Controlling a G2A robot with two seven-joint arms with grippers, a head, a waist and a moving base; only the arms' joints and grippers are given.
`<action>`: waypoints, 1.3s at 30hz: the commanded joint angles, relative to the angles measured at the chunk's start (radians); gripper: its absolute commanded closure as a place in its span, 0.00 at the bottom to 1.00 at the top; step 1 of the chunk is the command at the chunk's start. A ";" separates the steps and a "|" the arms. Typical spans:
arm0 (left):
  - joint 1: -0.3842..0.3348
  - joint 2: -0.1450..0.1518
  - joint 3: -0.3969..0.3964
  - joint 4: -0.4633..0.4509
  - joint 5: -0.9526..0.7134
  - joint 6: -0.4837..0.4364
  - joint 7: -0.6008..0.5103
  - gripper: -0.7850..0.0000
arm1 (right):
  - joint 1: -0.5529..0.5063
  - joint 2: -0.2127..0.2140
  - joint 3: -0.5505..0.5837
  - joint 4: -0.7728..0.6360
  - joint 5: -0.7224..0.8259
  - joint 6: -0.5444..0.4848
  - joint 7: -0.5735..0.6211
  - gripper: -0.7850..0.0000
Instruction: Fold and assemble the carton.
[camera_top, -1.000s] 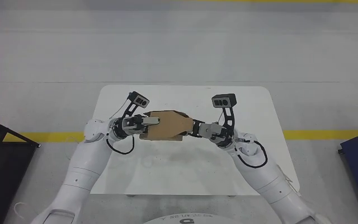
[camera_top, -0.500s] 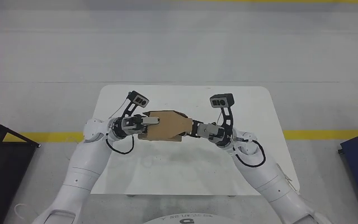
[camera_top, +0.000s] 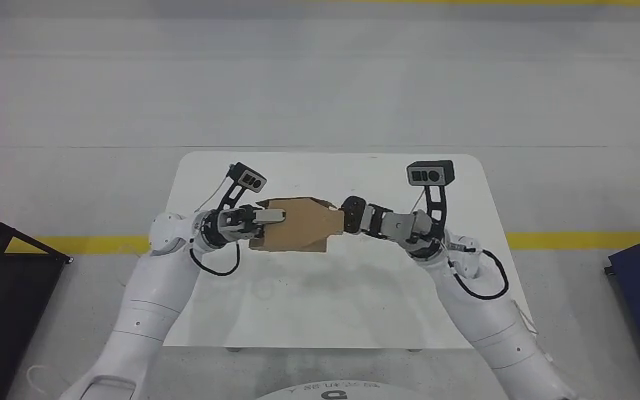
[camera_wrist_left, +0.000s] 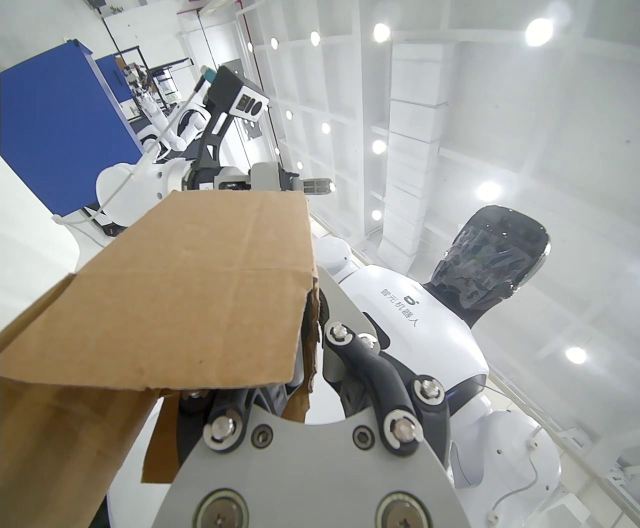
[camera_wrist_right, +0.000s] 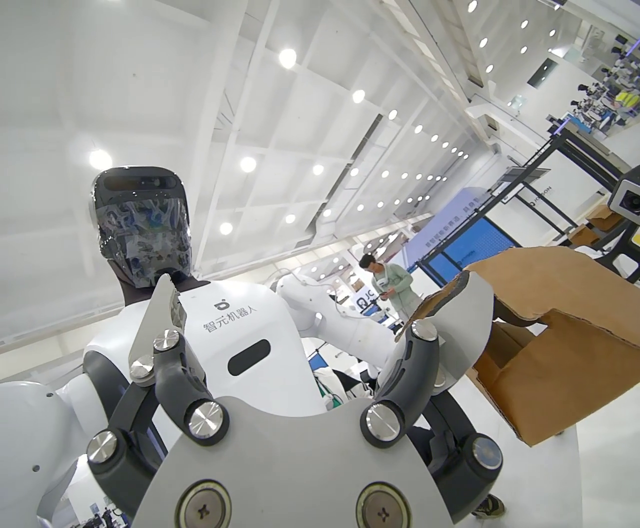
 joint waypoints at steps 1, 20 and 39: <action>0.001 -0.001 -0.001 0.000 0.001 0.000 0.000 1.00 | 0.006 -0.004 -0.009 0.010 -0.005 0.005 0.005 0.00; 0.008 -0.004 -0.007 -0.008 0.005 0.001 -0.001 1.00 | 0.078 -0.042 -0.097 0.108 -0.055 0.035 0.035 0.00; 0.007 -0.005 -0.009 -0.006 0.002 0.001 -0.001 1.00 | 0.076 -0.048 -0.087 0.112 -0.144 0.015 0.015 0.06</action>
